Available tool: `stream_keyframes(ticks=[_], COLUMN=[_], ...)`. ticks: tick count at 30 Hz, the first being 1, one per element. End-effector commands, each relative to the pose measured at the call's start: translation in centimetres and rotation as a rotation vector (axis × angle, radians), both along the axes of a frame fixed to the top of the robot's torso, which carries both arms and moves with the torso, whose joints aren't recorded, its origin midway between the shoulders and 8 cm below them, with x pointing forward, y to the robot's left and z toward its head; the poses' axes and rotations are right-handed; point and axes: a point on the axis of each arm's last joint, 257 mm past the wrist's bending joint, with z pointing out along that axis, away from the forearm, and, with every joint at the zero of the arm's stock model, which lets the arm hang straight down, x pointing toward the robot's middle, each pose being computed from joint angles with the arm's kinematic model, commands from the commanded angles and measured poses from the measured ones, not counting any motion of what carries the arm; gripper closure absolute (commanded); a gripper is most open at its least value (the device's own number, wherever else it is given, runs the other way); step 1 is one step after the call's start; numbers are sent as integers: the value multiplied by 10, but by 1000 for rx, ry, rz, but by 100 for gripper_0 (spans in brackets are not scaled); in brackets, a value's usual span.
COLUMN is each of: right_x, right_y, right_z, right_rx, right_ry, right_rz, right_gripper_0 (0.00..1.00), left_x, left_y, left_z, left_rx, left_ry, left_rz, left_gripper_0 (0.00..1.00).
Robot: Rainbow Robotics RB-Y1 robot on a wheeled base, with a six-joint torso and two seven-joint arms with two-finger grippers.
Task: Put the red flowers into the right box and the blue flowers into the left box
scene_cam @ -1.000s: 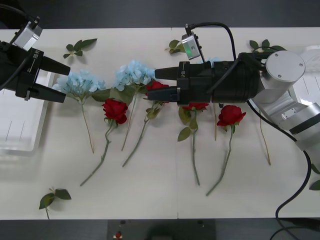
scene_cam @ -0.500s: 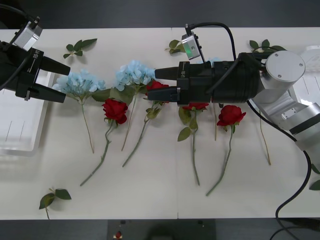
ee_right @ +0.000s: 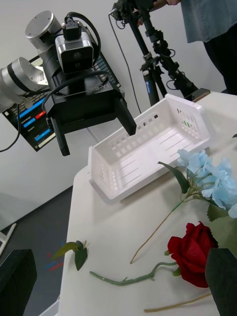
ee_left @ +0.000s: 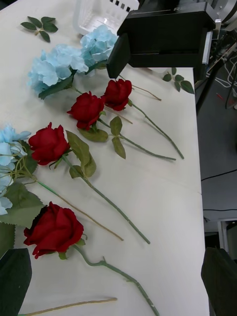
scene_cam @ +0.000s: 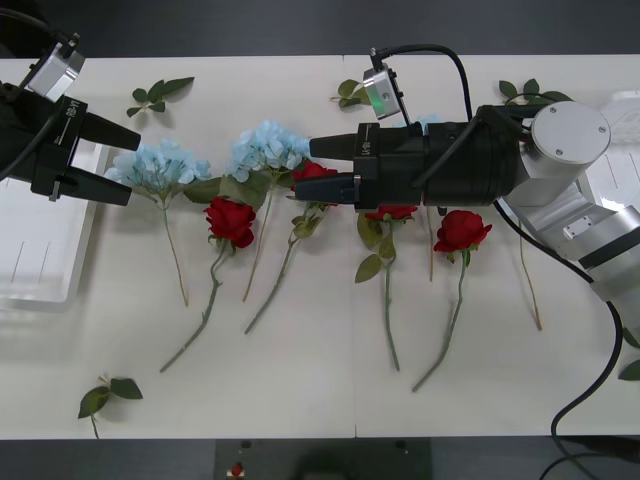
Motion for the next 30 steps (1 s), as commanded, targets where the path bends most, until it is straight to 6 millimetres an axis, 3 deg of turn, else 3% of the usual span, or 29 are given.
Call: stream_keyframes(ticks=[1, 15, 16, 18, 24, 30], right_x=[-6, -6, -10, -10, 1, 12], right_y=[11, 11, 7, 6, 0, -29], right_z=[17, 17, -28, -34, -20, -4], right_rx=[28, 28, -1, -4, -32, -193], right_ry=[-40, -40, 46, 61, 67, 269], right_rz=[26, 26, 7, 0, -16, -50], right_gripper_0=[0, 0, 0, 0, 0, 0], left_x=[6, 6, 6, 6, 6, 4], left_y=[6, 6, 6, 6, 6, 7], left_z=[26, 26, 26, 26, 26, 19], left_rx=[28, 28, 28, 28, 28, 16], left_ry=[-72, -72, -72, -72, -72, -51], left_rz=[-10, -10, -10, -10, -10, 1], left_gripper_0=[0, 0, 0, 0, 0, 0])
